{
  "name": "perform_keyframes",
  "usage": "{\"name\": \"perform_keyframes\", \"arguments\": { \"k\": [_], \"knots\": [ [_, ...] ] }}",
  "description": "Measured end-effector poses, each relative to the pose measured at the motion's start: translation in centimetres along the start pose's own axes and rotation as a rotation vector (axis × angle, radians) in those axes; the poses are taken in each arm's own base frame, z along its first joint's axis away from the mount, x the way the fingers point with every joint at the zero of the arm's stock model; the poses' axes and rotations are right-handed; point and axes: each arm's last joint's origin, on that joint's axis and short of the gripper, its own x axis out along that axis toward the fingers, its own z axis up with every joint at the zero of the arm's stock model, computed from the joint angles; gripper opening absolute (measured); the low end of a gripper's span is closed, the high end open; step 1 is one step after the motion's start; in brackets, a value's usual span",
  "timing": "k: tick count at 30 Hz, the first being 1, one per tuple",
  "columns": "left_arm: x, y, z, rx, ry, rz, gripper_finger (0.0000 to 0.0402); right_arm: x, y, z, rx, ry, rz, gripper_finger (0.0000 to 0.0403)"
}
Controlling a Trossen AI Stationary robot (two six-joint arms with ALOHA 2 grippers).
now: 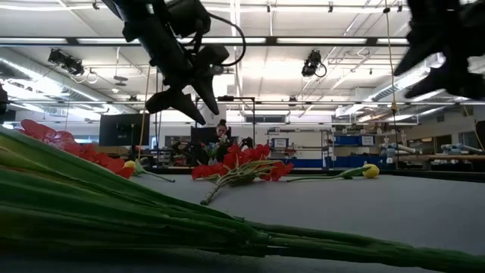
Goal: Sort flowers into vase by color
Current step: Put the top right red flowers into the yellow vase
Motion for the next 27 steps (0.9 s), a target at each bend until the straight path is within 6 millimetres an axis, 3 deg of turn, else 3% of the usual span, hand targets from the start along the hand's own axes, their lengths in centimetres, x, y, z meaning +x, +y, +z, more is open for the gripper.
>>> {"name": "perform_keyframes", "arguments": {
  "k": [5, 10, 17, 20, 27],
  "knots": [
    [0.7, -0.2, 0.0, -0.007, 0.031, -0.035, 0.0176, 2.7, 1.4, 2.7, 0.044, -0.058, 0.074, 0.021],
    [2.3, -2.3, -2.3, -0.01, 0.079, -0.101, 0.0176, 5.8, 1.8, 5.0, 0.103, -0.086, 0.112, 0.021],
    [5.0, -3.2, -5.8, -0.07, 0.165, -0.02, 0.0176, 9.2, 0.7, 5.5, 0.178, -0.025, 0.018, 0.021],
    [6.1, -3.1, -6.9, -0.123, 0.188, 0.035, 0.0176, 10.0, 0.7, 5.4, 0.153, 0.016, -0.02, 0.0209],
    [8.1, -3.8, -8.9, -0.176, 0.198, 0.028, 0.0177, 10.2, 4.1, 7.2, -0.08, 0.102, -0.109, 0.0185]
  ]
}}
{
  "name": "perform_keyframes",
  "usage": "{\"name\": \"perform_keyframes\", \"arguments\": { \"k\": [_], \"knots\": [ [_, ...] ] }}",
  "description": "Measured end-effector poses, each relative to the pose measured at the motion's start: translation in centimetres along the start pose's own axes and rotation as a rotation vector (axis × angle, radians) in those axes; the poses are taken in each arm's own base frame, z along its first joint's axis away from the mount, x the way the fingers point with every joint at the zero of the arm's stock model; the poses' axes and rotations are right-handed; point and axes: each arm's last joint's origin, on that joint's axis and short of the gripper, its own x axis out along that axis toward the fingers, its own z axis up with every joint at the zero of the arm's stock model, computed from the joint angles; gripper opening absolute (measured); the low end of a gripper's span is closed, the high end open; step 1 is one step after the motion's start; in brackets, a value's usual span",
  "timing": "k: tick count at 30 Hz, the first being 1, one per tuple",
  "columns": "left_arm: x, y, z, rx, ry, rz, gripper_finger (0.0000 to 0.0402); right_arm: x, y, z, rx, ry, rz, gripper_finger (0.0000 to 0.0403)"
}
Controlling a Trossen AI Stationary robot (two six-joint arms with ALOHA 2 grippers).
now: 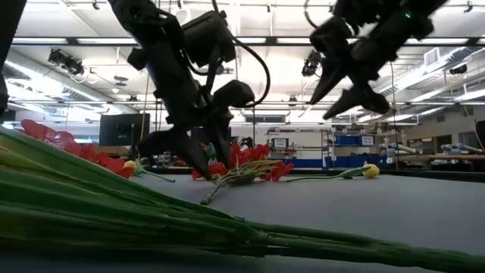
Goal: Sort flowers into vase by color
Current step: Put the top right red flowers into the yellow vase
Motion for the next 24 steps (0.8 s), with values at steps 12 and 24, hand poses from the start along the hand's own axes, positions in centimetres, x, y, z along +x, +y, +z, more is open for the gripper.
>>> {"name": "perform_keyframes", "arguments": {
  "k": [12, 24],
  "knots": [
    [2.2, 0.2, -0.8, -0.008, -0.031, 0.024, 0.0171, -0.5, 1.9, 1.1, -0.132, 0.115, -0.044, 0.0177],
    [2.3, -0.1, -0.4, 0.014, -0.092, -0.006, 0.0014, -1.4, 2.0, 1.2, -0.113, 0.092, -0.014, 0.0166]
  ]
}}
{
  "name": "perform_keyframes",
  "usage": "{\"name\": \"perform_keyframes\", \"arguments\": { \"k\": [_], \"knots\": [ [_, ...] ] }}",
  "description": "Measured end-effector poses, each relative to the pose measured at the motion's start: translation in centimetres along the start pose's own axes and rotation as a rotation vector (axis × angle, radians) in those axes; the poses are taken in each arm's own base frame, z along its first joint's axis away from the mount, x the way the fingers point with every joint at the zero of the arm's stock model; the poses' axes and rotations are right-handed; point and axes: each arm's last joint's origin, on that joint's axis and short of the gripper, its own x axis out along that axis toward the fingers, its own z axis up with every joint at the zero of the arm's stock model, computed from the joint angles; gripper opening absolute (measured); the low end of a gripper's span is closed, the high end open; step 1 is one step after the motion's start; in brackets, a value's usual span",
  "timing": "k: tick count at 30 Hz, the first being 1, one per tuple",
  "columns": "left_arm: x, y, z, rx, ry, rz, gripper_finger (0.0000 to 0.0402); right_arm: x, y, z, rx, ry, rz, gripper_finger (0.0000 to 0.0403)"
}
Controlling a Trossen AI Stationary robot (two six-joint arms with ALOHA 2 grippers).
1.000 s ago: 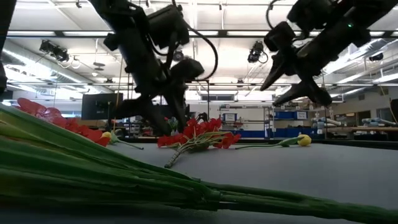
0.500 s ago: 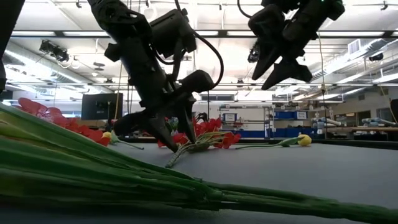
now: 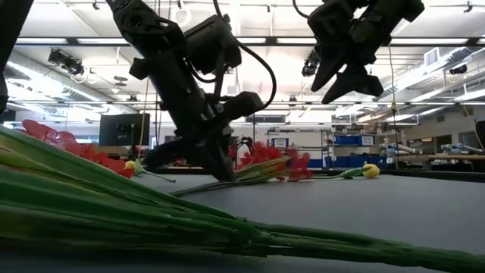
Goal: Sort flowers into vase by color
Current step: Put the top right red flowers into the yellow vase
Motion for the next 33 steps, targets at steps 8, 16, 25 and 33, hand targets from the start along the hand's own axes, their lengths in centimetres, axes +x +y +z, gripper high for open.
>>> {"name": "perform_keyframes", "arguments": {
  "k": [8, 16, 25, 33],
  "knots": [
    [-4.6, -2.4, 3.1, 0.175, -0.161, -0.217, 0.0004, -1.4, 1.4, 0.8, 0.04, -0.078, 0.195, 0.017],
    [-12.3, -1.8, 10.2, 0.281, -0.429, -0.385, 0.0002, -5.2, 2.4, 2.1, 0.012, -0.368, 0.313, 0.0175],
    [-15.7, -2.8, 12.5, 0.666, -0.499, -0.807, 0.0005, -4.6, 4.8, 4.0, -0.224, -0.669, 0.412, 0.0183],
    [-15.7, -3.0, 12.2, 0.777, -0.461, -0.872, 0.0007, -4.1, 5.1, 4.8, -0.247, -0.748, 0.425, 0.017]
  ]
}}
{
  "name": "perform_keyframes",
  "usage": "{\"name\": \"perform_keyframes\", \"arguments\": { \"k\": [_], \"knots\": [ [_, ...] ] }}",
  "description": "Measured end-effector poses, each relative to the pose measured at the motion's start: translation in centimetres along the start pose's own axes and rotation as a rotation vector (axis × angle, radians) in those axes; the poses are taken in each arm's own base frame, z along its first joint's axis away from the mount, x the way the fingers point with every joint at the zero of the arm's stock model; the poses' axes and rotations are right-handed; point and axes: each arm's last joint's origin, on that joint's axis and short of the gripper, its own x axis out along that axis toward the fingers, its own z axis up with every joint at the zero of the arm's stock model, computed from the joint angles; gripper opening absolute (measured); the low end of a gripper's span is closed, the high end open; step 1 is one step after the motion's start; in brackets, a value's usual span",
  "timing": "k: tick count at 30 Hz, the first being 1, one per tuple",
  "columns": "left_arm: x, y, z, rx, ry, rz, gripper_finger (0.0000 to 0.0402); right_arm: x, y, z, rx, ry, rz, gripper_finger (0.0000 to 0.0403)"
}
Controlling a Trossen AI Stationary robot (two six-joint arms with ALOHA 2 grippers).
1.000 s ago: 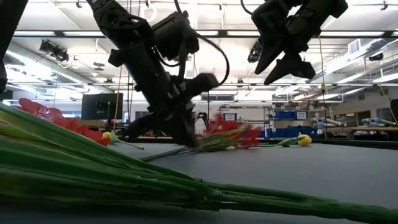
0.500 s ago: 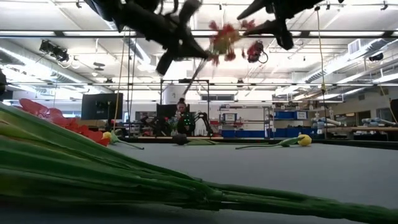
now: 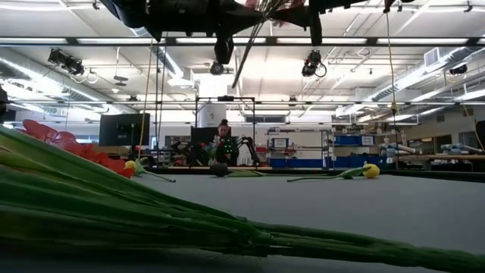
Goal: Sort flowers into vase by color
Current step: Put the top right red flowers into the yellow vase
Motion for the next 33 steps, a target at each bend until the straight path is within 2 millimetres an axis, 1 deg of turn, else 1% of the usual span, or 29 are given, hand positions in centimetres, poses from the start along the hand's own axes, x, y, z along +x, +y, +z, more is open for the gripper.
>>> {"name": "perform_keyframes", "arguments": {
  "k": [2, 5, 6, 9, 11, 15, 18, 21, 25, 30, 33],
  "knots": [
    [0.0, 0.0, 0.0, -0.001, 0.001, -0.007, 0.0008, 0.0, 0.0, 0.0, -0.022, 0.007, 0.018, 0.0132],
    [0.0, 0.1, -0.1, -0.008, 0.0, 0.02, 0.0013, 0.0, 0.1, -0.1, -0.075, 0.024, 0.033, 0.004],
    [0.0, 0.1, -0.1, -0.015, 0.0, 0.036, 0.002, 0.0, 0.0, -0.1, -0.104, 0.03, 0.032, 0.0023],
    [-0.1, 0.4, -0.4, -0.038, 0.025, 0.066, 0.0062, -0.3, 0.0, -0.4, -0.152, 0.07, 0.02, 0.0016],
    [-0.1, 0.6, -0.6, -0.051, 0.046, 0.073, 0.0099, -0.9, 0.0, -0.6, -0.189, 0.123, -0.002, 0.0015],
    [-0.4, 0.5, -0.8, -0.071, 0.088, 0.086, 0.0163, -3.7, -0.1, -0.2, -0.232, 0.213, -0.075, 0.0015],
    [-0.4, 0.6, -1.1, -0.111, 0.109, 0.097, 0.0191, -6.3, 0.0, 0.1, -0.256, 0.288, -0.103, 0.0015],
    [-0.3, 0.5, -1.2, -0.146, 0.117, 0.098, 0.0199, -9.2, 0.1, 0.2, -0.245, 0.372, -0.109, 0.0015],
    [0.0, -0.3, -1.6, -0.216, 0.132, 0.079, 0.02, -13.0, 0.3, -0.2, -0.211, 0.507, -0.079, 0.0014],
    [0.6, -1.7, -2.3, -0.241, 0.14, 0.116, 0.02, -17.3, 1.0, -0.4, -0.178, 0.633, 0.092, 0.0014],
    [1.1, -2.8, -2.8, -0.252, 0.131, 0.141, 0.0195, -19.5, 1.0, -0.3, -0.148, 0.67, 0.186, 0.0014]
  ]
}}
